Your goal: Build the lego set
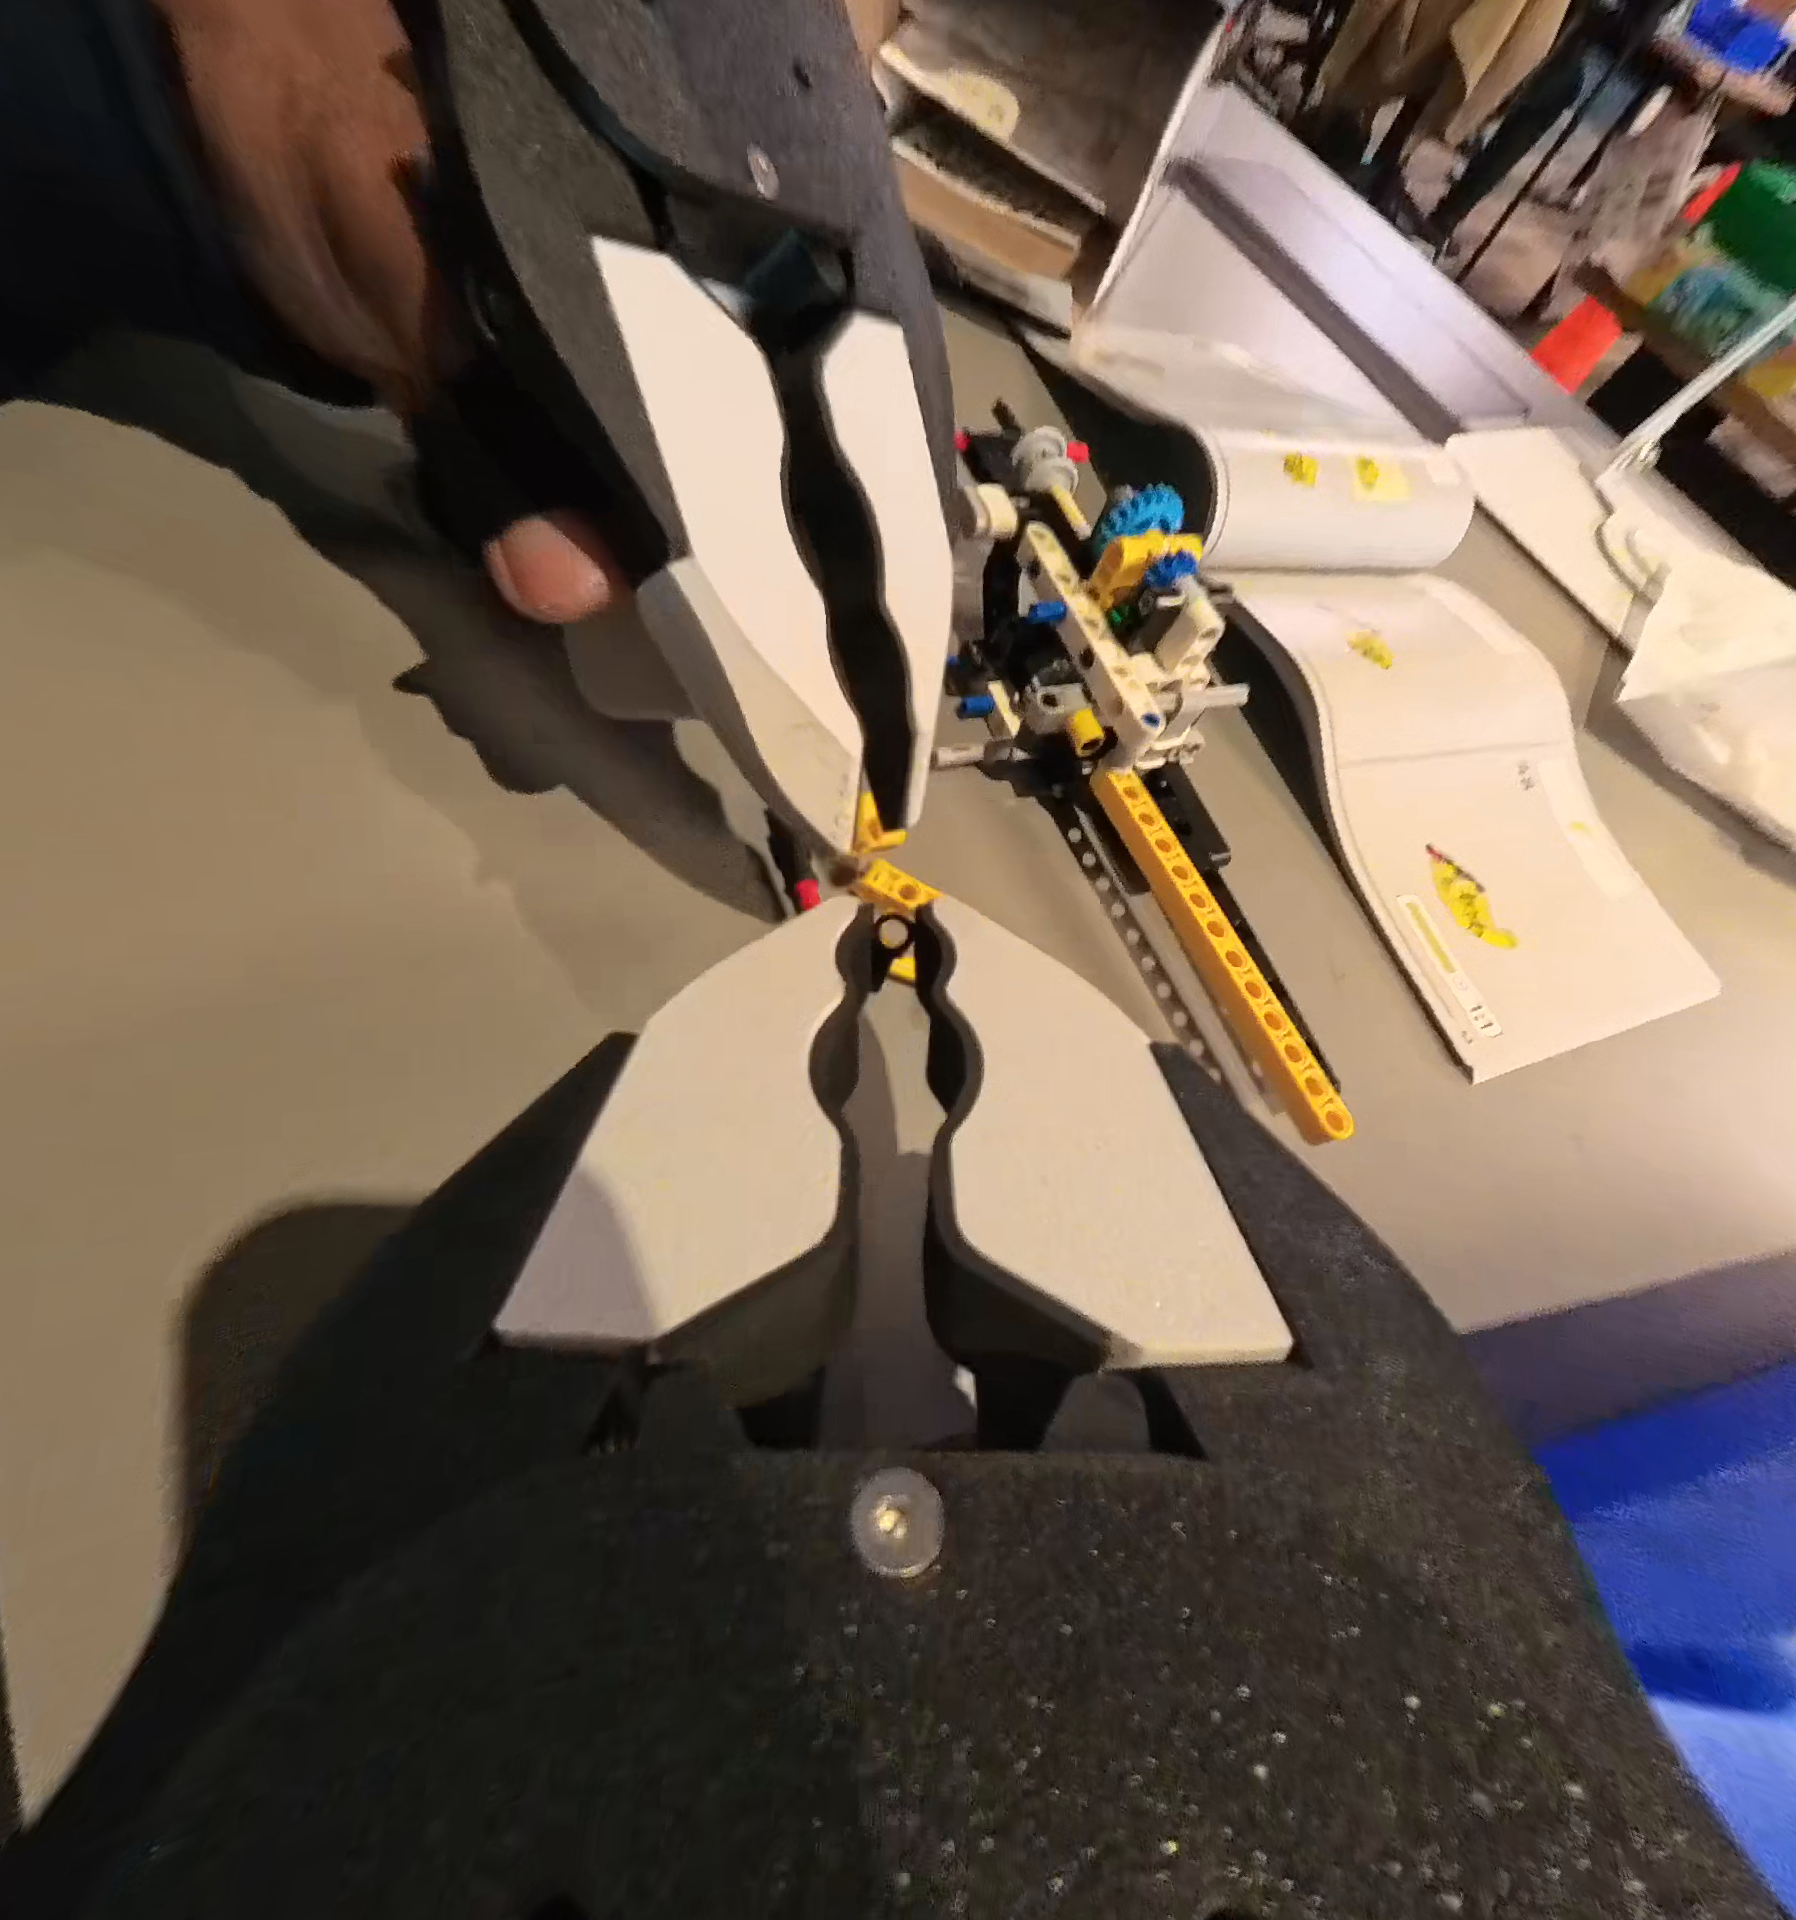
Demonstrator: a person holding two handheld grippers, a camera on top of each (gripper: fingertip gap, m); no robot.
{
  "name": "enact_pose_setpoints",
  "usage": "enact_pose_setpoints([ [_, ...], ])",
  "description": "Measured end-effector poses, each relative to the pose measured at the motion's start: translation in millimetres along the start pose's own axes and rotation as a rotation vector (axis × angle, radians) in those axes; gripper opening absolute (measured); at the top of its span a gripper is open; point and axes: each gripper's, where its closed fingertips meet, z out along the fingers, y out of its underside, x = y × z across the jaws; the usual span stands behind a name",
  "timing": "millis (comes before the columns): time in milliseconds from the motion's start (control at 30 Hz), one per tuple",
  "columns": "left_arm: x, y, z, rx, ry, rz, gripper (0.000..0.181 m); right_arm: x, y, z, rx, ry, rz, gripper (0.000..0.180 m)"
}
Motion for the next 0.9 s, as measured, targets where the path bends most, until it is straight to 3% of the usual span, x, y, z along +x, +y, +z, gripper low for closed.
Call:
enact_pose_setpoints([
  [367, 28.6, -20.4, -11.1, 0.142, 0.351, -0.299, 0.015, -10.9, -22.8, -12.1, 0.207, 0.017, -0.236, 0.007],
  [567, 32.0, -22.2, -12.1, 0.15, 0.392, -0.33, 0.015, -14.6, -30.2, -13.4, 0.246, 0.033, -0.383, 0.007],
  [900, 35.2, -26.7, -16.6, 0.179, 0.488, -0.417, 0.015, -16.0, -36.4, -16.5, 0.304, 0.033, -0.438, 0.007],
])
